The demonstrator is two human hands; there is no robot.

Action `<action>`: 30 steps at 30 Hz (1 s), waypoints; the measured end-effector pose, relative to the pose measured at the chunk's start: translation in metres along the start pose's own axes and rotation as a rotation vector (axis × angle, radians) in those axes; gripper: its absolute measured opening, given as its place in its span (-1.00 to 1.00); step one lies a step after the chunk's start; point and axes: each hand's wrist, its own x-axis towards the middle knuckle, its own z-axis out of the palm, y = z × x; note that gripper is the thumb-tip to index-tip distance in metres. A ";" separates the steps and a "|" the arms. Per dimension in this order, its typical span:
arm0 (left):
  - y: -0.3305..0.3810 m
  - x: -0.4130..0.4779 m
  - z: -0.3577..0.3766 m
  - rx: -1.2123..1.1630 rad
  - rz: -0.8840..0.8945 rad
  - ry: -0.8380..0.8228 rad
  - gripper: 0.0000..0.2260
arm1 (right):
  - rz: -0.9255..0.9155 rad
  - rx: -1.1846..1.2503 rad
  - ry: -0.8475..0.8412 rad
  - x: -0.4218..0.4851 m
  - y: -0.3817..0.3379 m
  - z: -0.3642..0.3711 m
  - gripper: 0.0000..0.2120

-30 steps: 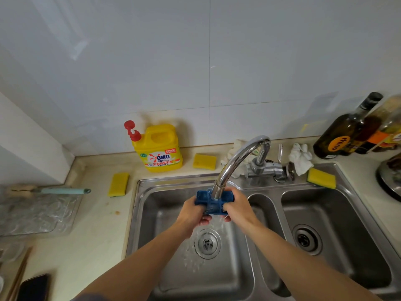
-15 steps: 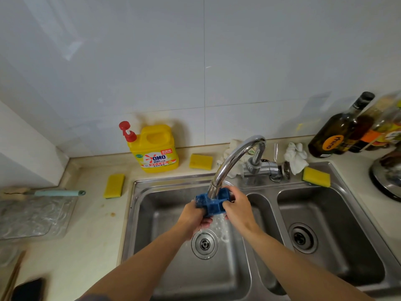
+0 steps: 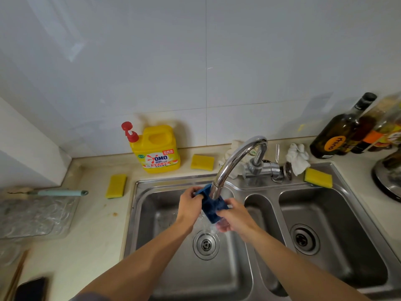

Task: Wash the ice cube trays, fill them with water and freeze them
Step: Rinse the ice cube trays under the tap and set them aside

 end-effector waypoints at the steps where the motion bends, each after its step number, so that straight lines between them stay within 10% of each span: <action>1: 0.001 0.000 -0.001 -0.014 0.002 0.002 -0.75 | 0.003 0.050 0.005 0.001 -0.001 0.000 -0.76; 7: 0.003 0.002 -0.005 -0.183 -0.009 -0.110 -0.86 | 0.009 0.111 0.007 0.002 -0.007 -0.002 -0.86; 14: -0.001 -0.004 -0.001 -0.031 0.084 -0.202 -0.54 | 0.008 -0.014 0.061 0.001 -0.008 0.003 -0.89; 30: -0.009 -0.009 0.014 0.026 -0.115 -0.034 -0.83 | -0.089 -0.372 0.000 0.002 -0.009 0.017 -0.88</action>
